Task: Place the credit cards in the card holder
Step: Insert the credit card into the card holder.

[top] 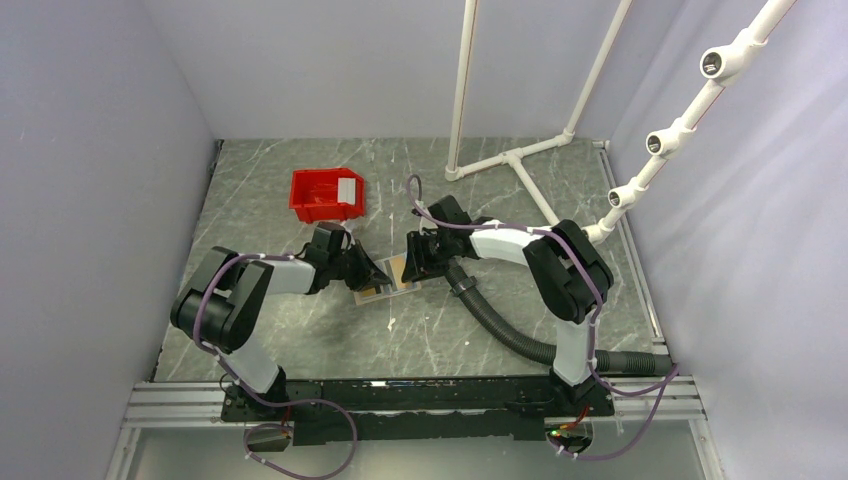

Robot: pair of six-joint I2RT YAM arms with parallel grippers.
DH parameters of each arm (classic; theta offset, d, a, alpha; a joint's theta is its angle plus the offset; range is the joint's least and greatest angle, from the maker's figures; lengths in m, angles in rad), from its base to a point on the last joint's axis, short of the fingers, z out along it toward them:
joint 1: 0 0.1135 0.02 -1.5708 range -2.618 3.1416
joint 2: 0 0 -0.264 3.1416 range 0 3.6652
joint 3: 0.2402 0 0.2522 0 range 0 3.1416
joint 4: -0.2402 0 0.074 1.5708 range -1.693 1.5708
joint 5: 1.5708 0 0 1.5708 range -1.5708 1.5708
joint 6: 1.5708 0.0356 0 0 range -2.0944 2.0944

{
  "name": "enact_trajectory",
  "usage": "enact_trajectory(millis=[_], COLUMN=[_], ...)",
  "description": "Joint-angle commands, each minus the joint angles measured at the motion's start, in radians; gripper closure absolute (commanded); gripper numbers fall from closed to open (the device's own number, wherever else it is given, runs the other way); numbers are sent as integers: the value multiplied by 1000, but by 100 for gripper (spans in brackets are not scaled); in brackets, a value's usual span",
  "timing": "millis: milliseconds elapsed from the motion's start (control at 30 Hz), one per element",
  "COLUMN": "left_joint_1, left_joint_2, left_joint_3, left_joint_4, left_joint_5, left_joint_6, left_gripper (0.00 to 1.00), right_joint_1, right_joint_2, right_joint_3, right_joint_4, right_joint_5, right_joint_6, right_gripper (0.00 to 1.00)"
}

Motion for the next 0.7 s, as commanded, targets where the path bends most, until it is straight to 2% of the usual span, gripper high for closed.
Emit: enact_trajectory(millis=[0,233,433,667], left_joint_1=[-3,-5,-4,-4], left_joint_2=[-4,-3,-28,-137], left_joint_3=[-28,-29,-18,-8], left_joint_4=[-58,-51,-68,-144], left_joint_5=[-52,-50,-50,-71], left_joint_6=[22,16,18,7], left_gripper=[100,99,98,77], right_joint_1=[7,25,27,27], right_joint_2=[-34,-69,-65,-30], right_joint_3=[-16,16,29,57], right_joint_4=[23,48,76,101], right_joint_5=[8,-14,-48,-81], right_joint_6=[-5,-6,17,28], right_gripper=[61,69,70,70])
